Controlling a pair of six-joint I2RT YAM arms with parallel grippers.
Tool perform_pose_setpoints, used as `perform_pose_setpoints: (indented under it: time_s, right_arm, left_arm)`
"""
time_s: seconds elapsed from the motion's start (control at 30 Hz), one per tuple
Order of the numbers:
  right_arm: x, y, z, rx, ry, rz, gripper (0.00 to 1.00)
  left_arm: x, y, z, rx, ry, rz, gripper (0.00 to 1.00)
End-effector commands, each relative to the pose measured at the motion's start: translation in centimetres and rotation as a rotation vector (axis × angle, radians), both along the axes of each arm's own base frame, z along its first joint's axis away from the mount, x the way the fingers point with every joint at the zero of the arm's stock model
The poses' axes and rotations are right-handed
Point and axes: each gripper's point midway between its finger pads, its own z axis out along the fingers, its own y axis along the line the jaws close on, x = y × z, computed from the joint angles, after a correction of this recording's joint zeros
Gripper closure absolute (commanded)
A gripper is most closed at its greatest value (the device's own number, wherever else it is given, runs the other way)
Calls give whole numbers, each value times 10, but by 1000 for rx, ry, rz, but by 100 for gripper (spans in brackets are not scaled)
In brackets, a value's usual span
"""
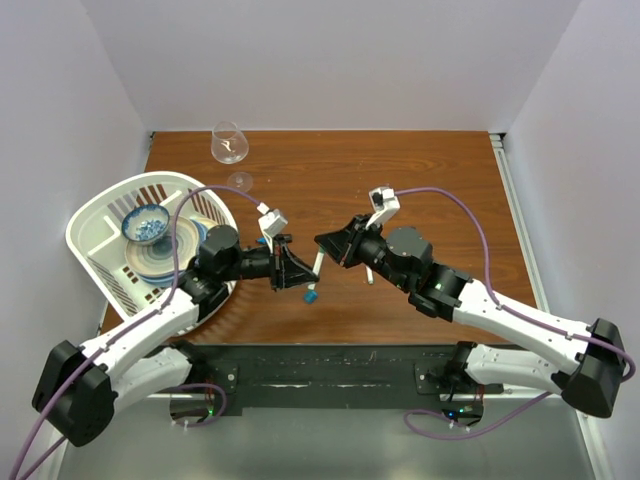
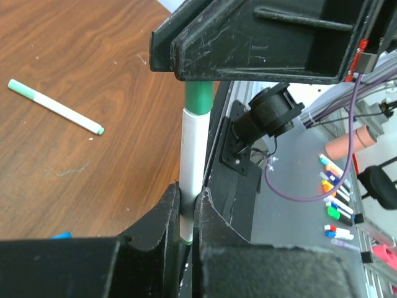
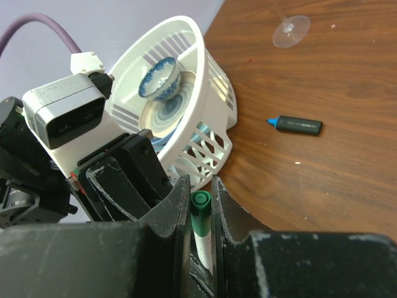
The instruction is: Insert the pens into the pen caps
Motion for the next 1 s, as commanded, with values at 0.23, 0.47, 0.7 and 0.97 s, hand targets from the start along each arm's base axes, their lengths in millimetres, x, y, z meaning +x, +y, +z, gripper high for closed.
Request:
perform_pose_setpoints:
  time_s: [0.23,0.47,0.7,0.97]
  right_arm:
    - [-94,19,-96,-173,261,359,100]
    - [-108,21,-118,-214,257,402,100]
    - [-117,26,-143,-280,316,403,100]
    - [-142,27,-142,-314,336,509,100]
  left_arm:
    - [59,2,77,-171,-223,150,100]
    - [64,9,77,-208,-179,143,100]
    - [86,14,62,-131,-153,210,100]
    - [98,23,67,-144,-159,214,100]
